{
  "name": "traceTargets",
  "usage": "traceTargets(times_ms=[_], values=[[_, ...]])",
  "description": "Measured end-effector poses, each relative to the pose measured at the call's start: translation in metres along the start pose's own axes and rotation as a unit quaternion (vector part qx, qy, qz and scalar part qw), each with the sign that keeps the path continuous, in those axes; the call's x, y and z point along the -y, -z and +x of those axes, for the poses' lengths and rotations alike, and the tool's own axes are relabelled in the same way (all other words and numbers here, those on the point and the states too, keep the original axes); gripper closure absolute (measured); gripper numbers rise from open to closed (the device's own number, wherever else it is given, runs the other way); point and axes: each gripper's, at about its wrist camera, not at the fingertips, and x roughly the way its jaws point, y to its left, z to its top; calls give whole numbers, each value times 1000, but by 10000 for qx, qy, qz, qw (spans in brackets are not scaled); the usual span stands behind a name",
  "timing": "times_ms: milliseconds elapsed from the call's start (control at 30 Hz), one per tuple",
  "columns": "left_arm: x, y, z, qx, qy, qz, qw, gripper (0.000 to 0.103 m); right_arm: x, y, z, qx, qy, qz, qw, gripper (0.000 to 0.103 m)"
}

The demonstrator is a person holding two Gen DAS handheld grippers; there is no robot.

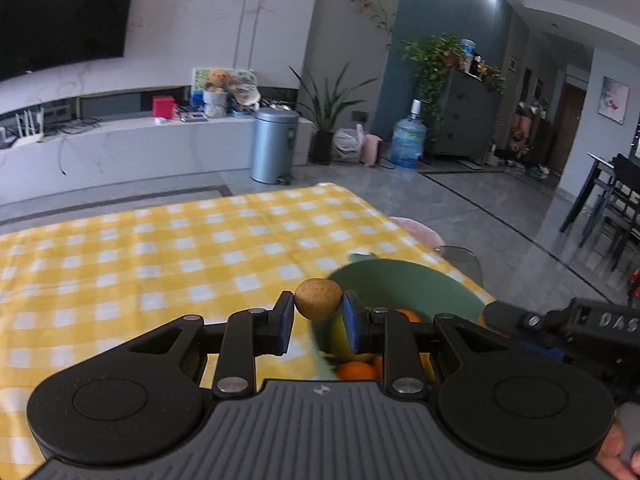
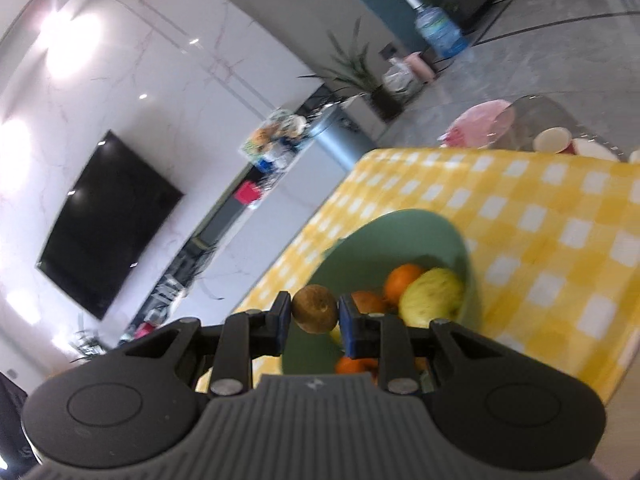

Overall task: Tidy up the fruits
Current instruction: 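Carry both kiwis over the colander and open both tools, then move the left tool to the cucumber while the right tool approaches the tomato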

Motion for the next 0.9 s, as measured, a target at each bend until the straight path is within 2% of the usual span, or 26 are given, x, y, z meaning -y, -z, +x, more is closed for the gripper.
traceTargets(times_ms=[233, 300, 367, 467, 600, 667, 733, 767, 833, 867, 900], values=[[13, 11, 32, -312, 295, -78, 9990, 74, 13, -2, 5, -31, 518, -58, 9986, 81], [13, 13, 33, -238, 257, -156, 9993, 67, 19, -3, 7, -131, 619, 11, 9980, 81], [10, 14, 30, -153, 264, -324, 9990, 53, 23, -3, 7, -185, 610, 70, 9979, 81], [5, 13, 25, -88, 274, -508, 9983, 44, 25, -3, 7, -211, 610, 90, 9979, 80], [-1, 11, 11, 1, 96, -536, 9985, 37, 24, -3, 9, -220, 646, 54, 9977, 77], [-4, 9, 3, 20, 29, -549, 9985, 33, 24, -3, 10, -224, 659, 86, 9975, 67], [-8, 9, -5, 7, -52, -537, 9985, 31, 21, -3, 6, -190, 664, 100, 9976, 62], [-11, 10, -9, -22, -82, -532, 9985, 27, 21, -3, 5, -176, 683, 99, 9975, 57], [-13, 14, -14, -128, -99, -514, 9985, 26, 19, -2, 4, -89, 631, 58, 9980, 42], [-13, 17, -18, -185, -104, -487, 9986, 26, 17, -1, 3, -21, 582, -13, 9983, 28], [-15, 20, -22, -251, -120, -452, 9986, 26, 12, 0, 2, 48, 534, -123, 9985, 20]])
